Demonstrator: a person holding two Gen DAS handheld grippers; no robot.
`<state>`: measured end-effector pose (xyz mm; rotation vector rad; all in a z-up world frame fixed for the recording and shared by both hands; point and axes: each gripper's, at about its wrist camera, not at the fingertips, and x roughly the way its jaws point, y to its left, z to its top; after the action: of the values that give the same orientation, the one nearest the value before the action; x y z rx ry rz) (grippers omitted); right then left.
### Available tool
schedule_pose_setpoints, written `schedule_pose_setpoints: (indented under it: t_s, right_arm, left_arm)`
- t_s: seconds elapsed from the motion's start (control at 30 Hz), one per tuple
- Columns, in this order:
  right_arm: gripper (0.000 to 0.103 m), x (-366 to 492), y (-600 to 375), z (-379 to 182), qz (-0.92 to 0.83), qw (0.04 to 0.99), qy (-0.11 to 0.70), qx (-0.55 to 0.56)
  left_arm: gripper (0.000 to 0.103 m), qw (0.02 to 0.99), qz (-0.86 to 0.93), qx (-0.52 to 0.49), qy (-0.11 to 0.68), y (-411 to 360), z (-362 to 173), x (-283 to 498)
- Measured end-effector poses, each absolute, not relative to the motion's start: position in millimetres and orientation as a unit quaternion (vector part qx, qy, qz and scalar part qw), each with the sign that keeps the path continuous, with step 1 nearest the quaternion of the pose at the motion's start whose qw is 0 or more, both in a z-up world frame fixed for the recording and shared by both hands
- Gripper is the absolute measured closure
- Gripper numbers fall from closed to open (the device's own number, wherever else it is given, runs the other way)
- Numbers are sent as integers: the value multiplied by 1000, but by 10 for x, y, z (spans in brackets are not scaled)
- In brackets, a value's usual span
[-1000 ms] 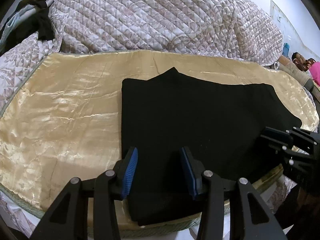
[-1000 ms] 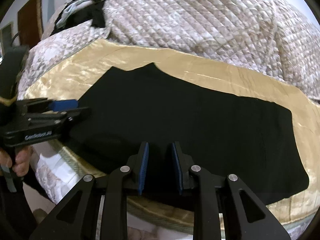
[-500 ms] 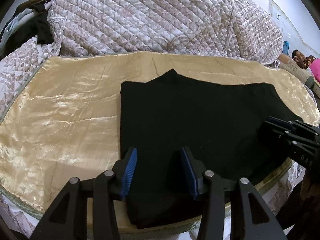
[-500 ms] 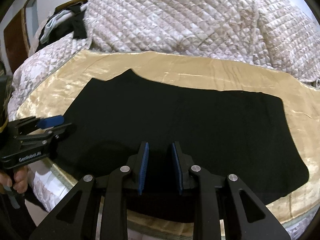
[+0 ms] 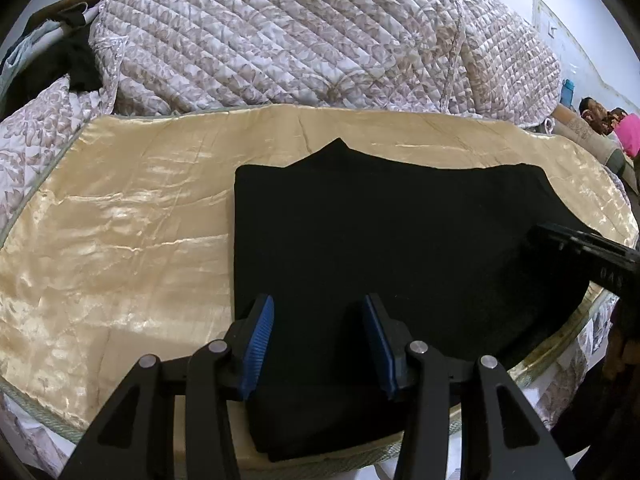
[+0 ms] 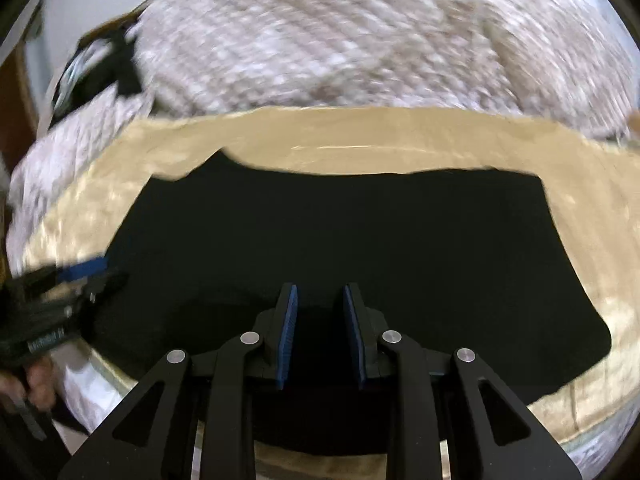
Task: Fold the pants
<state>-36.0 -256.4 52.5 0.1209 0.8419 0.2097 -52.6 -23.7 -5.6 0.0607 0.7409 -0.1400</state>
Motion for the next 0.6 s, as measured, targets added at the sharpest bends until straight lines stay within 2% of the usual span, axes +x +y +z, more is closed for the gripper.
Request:
schedule_pose_setpoints:
  t_s: [0.3, 0.33, 0.37, 0.4, 0.6]
  right_arm:
    - [79, -411, -3098, 696, 10, 924, 360, 128]
    - [71, -426, -3224, 716, -7, 923, 354, 149]
    - [56, -457, -3361, 733, -27, 922, 348, 169]
    - [50, -472, -3449, 745, -39, 921, 343, 183]
    - [48, -678, -4100, 629, -122, 878, 329, 326]
  left_arm:
    - [54, 932, -50, 9, 360, -101, -27, -486]
    - [54, 932, -49, 10, 360, -114, -33, -489]
    - [54, 932, -50, 13, 359, -121, -33, -497]
    - [54, 932, -53, 14, 358, -132, -31, -503]
    - [54, 930, -58, 18, 362, -171, -43, -513]
